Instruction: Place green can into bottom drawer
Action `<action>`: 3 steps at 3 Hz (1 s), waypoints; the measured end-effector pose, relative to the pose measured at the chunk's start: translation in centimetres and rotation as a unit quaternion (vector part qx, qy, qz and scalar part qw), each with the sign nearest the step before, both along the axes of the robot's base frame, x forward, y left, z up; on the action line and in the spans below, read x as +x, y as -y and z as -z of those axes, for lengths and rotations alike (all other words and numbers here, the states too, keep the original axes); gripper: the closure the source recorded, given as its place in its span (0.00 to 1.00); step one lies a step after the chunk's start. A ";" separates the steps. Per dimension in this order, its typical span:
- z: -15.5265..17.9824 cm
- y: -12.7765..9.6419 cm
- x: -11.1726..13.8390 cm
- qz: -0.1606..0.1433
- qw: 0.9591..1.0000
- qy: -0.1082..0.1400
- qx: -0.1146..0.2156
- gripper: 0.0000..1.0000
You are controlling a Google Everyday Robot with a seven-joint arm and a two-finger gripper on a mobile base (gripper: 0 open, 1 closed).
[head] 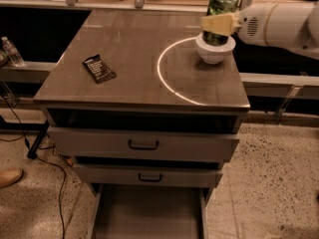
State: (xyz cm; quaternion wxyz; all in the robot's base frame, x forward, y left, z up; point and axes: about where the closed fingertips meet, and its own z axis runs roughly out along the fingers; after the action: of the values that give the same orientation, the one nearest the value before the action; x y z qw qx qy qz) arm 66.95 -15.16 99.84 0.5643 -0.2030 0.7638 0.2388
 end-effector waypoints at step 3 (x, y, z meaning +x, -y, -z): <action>1.0 9.7 -13.9 -0.100 0.993 -0.054 -0.024 1.00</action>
Offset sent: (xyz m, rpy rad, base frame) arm -0.1650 -0.1193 0.0031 -0.0485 0.0617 0.2243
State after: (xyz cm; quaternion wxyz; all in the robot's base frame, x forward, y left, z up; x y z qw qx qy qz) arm 53.08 -24.91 98.79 0.4906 -0.2788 0.7744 0.2863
